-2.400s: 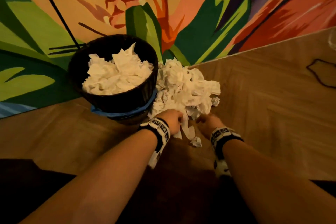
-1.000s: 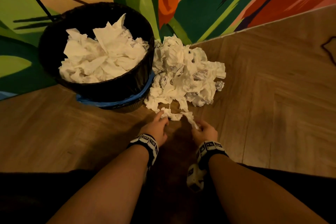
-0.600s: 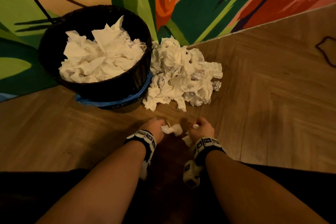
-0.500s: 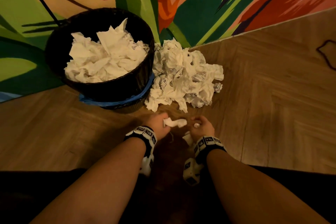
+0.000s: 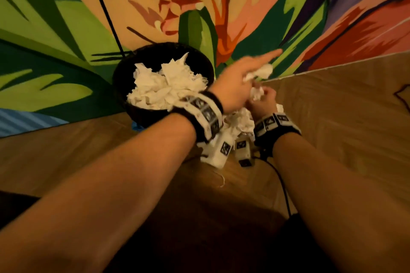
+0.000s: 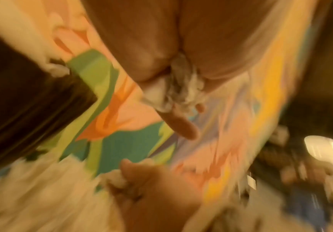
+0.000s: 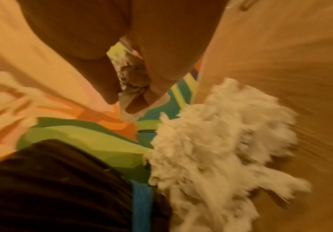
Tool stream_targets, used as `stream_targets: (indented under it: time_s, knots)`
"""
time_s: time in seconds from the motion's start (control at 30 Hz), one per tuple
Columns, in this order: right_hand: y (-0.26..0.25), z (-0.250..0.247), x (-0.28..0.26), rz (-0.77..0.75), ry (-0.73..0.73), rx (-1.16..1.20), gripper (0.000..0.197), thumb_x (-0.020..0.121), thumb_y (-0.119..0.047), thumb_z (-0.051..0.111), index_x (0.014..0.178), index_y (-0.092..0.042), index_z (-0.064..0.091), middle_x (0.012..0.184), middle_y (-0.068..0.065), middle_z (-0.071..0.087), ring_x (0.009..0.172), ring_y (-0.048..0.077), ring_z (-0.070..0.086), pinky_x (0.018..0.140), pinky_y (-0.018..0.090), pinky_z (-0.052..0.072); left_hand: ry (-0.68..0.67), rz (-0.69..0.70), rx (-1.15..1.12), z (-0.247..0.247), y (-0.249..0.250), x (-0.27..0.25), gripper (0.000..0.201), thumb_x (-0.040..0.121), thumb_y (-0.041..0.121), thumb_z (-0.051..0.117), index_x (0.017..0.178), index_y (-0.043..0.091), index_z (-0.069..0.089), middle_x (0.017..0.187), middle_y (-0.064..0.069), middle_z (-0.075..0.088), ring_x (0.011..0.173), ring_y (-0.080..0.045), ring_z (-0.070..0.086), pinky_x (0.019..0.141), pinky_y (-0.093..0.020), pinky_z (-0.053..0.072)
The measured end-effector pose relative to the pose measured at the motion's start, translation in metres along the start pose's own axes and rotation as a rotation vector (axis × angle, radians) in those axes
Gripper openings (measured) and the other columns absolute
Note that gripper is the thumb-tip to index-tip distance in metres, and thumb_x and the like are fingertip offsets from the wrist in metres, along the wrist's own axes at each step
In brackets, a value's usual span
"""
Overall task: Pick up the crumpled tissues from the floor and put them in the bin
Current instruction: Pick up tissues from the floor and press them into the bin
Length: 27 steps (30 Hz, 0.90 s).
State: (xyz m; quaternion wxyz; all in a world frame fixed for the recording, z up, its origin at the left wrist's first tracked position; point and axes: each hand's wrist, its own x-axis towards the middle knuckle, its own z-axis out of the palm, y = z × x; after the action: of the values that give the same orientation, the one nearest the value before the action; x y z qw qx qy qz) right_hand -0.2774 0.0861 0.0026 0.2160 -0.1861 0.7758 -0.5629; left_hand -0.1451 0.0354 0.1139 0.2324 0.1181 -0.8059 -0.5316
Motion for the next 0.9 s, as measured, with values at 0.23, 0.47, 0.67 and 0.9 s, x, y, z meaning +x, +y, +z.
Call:
stream_targets:
  time_s: [0.23,0.47,0.67,0.9]
  knots:
    - [-0.121,0.038,0.004,-0.449,-0.171,-0.234,0.022,0.092,-0.037,0.063,0.108,-0.023,0.064,0.094,-0.005,0.065,0.08,0.01,0.062,0.069,0.023,0.05,0.455,-0.143,0.083,-0.127,0.033,0.014,0.033,0.069,0.011,0.047,0.043,0.025,0.06,0.057,-0.004,0.056,0.045,-0.015,0.046,0.047,-0.021,0.036]
    - [-0.13,0.087,-0.032,-0.438,-0.281,-0.27,0.016,0.099,-0.037,0.039,0.106,-0.025,0.046,0.107,0.005,0.058,0.105,0.027,0.053,0.09,0.04,0.043,0.493,-0.415,0.249,-0.161,-0.033,-0.027,0.025,0.096,0.026,0.038,0.072,0.02,0.04,0.069,0.0,0.039,0.062,-0.017,0.037,0.068,-0.035,0.033]
    - [-0.1,0.107,-0.047,-0.421,-0.401,-0.368,0.033,0.098,-0.023,0.038,0.131,-0.019,0.04,0.115,0.011,0.058,0.102,0.029,0.056,0.088,0.043,0.046,0.213,-0.59,0.555,-0.153,-0.061,-0.046,0.029,0.099,0.02,0.04,0.127,0.015,0.035,0.099,-0.008,0.048,0.074,-0.022,0.05,0.06,-0.031,0.034]
    - [-0.083,0.096,-0.04,-0.624,-0.415,-0.57,0.025,0.093,-0.027,0.06,0.114,-0.023,0.046,0.109,-0.001,0.052,0.082,0.015,0.056,0.066,0.031,0.043,0.173,-0.497,0.741,-0.156,-0.081,-0.049,0.018,0.089,0.018,0.065,0.106,0.014,0.062,0.099,-0.004,0.063,0.09,-0.024,0.06,0.073,-0.028,0.041]
